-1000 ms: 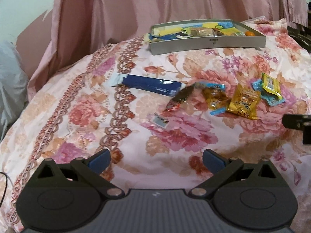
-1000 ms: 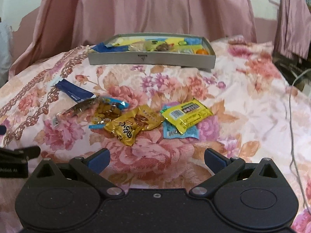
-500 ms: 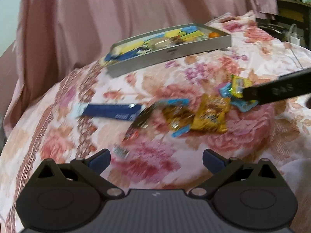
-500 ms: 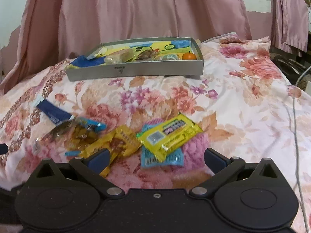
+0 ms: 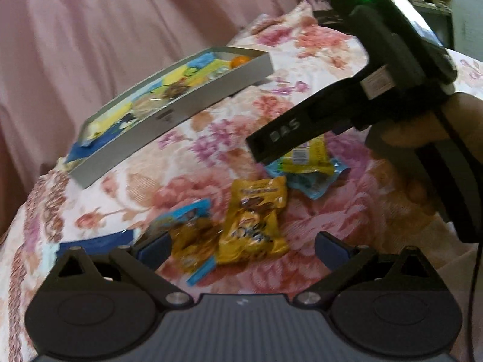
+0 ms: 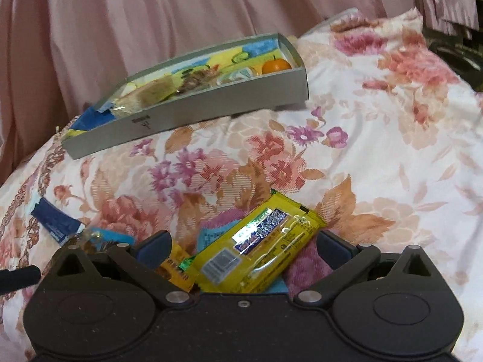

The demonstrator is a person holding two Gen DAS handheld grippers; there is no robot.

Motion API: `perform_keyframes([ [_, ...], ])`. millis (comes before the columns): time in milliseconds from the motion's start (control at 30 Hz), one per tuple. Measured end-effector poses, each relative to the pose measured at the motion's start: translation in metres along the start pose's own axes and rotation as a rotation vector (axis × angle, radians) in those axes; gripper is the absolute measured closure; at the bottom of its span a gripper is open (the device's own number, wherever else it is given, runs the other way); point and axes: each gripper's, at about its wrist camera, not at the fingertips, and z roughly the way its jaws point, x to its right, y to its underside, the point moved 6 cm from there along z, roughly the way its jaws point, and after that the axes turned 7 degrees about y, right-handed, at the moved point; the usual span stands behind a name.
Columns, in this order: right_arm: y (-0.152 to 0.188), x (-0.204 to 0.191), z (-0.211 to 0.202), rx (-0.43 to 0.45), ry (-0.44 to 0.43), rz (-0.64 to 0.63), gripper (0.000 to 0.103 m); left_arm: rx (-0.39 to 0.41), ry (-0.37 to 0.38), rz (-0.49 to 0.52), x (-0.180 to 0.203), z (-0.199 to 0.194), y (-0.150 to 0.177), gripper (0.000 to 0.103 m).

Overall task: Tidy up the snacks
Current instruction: 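Grasp the gold snack bag with the left tool while the right tool grasps the yellow candy bar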

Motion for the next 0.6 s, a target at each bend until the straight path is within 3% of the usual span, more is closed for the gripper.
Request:
perform_keyframes([
  [133,0.005,0.005,0.009,-0.059,0.016,-0.018,0.014,0.010,0.023,0.004,0.001,0.011,-0.008,0.001],
  [400,0.008,0.033,-0.007,-0.127,-0.003,-0.068,0.046,-0.004,0.067,0.023,0.007,0.027,-0.018,0.008],
  [533,0.014,0.045,-0.016,-0.144,-0.004,-0.118,0.050,-0.041,0.076,-0.038,-0.001,0.036,-0.020,0.012],
  [600,0.016,0.046,-0.019,-0.148,-0.013,-0.139,0.050,-0.063,0.073,-0.086,-0.007,0.041,-0.020,0.020],
])
